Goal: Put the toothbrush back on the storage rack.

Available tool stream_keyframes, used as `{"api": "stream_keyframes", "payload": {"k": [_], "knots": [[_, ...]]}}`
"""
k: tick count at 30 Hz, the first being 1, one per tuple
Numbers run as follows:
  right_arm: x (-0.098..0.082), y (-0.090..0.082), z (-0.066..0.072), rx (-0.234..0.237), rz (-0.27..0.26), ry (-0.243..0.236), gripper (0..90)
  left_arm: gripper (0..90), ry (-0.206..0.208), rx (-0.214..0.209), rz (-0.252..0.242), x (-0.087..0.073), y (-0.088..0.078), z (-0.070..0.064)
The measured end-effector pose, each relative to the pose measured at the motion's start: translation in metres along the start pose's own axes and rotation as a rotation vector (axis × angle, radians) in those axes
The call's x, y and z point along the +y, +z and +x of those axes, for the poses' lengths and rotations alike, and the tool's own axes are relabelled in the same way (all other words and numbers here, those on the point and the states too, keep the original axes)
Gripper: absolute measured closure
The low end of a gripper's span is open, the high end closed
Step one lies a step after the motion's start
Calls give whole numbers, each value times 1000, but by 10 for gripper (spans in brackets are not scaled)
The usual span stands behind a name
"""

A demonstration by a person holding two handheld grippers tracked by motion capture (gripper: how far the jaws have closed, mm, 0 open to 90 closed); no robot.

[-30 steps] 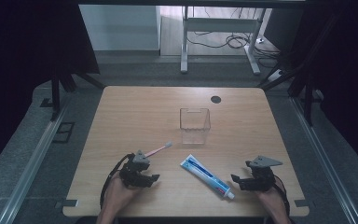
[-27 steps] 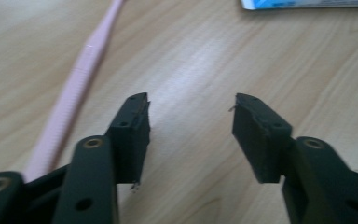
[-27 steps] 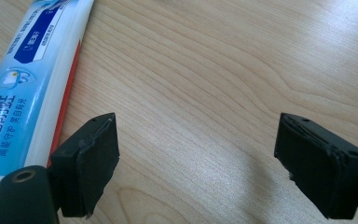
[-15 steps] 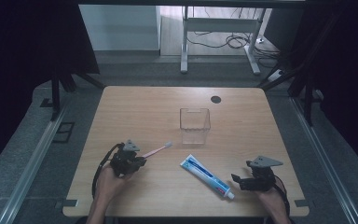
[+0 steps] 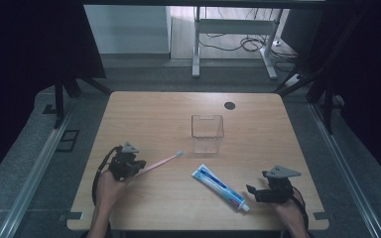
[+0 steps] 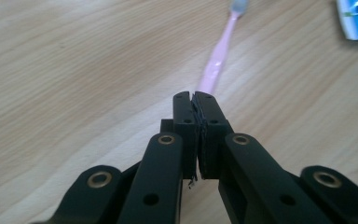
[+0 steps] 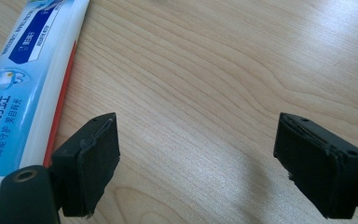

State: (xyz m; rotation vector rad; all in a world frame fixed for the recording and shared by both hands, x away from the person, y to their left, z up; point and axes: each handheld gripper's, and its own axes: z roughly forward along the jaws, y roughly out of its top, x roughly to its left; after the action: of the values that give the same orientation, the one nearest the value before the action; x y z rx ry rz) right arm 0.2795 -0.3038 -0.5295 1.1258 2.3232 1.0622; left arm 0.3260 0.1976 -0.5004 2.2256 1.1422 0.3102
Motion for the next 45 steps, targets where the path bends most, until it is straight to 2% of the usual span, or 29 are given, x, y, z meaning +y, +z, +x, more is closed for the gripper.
{"api": "stream_keyframes", "payload": {"k": [5, 6, 10, 15, 28, 40, 45], "knots": [[0, 1, 0, 1, 5, -5, 148, 874, -9, 8, 2, -6, 3, 7], [0, 1, 0, 2, 5, -6, 148, 874, -11, -3, 7, -7, 6, 8], [0, 1, 1, 2, 9, -5, 149, 864, -3, 8, 24, -8, 11, 9], [0, 1, 1, 1, 10, -6, 149, 858, 7, 0, 43, -10, 17, 8], [0, 2, 1, 5, 15, -6, 149, 844, 37, -32, 69, -11, 20, -11], [0, 2, 0, 5, 18, -9, 149, 832, 52, -65, 69, -13, 18, -30], [-1, 2, 0, 5, 20, -9, 149, 832, 54, -61, 79, -13, 19, -31]]}}
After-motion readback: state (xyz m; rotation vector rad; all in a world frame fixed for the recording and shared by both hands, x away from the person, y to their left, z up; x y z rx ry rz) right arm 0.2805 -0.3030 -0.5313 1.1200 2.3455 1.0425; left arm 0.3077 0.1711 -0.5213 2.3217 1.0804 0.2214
